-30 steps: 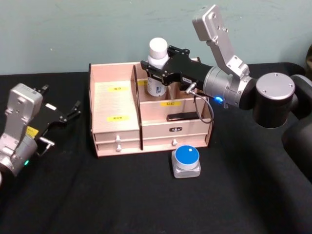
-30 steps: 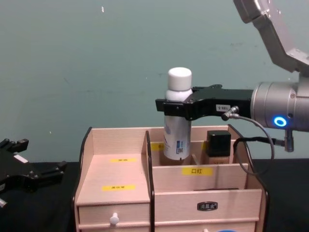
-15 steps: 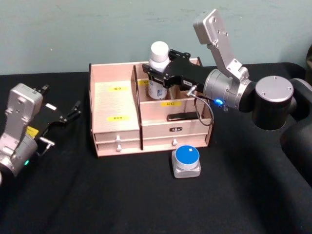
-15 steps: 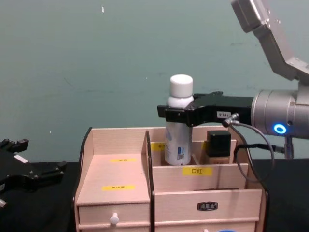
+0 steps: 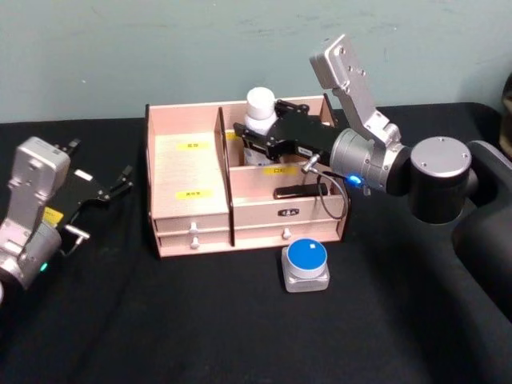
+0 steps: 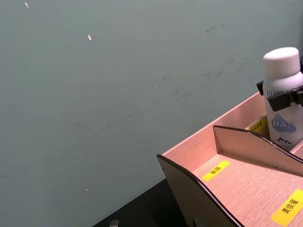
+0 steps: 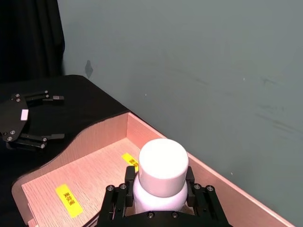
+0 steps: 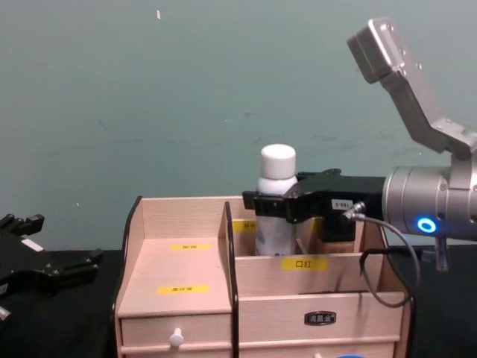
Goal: Pick up the facial cleanser and watermelon frost from the table and place them into the tiered storage box.
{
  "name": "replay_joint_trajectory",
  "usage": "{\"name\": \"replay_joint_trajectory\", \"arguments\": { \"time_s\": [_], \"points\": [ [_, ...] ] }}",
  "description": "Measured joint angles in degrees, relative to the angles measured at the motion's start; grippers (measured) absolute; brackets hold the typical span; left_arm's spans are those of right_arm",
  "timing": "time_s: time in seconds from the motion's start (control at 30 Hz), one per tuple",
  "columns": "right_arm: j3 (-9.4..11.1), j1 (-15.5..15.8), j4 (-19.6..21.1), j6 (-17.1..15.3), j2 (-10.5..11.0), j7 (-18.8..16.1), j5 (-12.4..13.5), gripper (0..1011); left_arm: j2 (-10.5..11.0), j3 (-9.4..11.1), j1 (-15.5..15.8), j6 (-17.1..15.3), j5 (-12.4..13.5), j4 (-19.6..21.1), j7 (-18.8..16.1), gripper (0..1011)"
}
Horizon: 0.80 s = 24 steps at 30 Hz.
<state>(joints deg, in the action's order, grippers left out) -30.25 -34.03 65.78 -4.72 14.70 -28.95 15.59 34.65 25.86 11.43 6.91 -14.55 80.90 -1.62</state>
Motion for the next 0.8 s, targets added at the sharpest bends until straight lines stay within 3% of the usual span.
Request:
{"name": "replay_joint_trajectory", "arguments": {
  "time_s": [0.8],
  "points": [
    [0.1,-0.17,-1.17,0.1,-0.36,0.3,-0.61,605,0.0,0.0,0.0,0.0,0.0,0.0,0.0,1010]
  ]
}}
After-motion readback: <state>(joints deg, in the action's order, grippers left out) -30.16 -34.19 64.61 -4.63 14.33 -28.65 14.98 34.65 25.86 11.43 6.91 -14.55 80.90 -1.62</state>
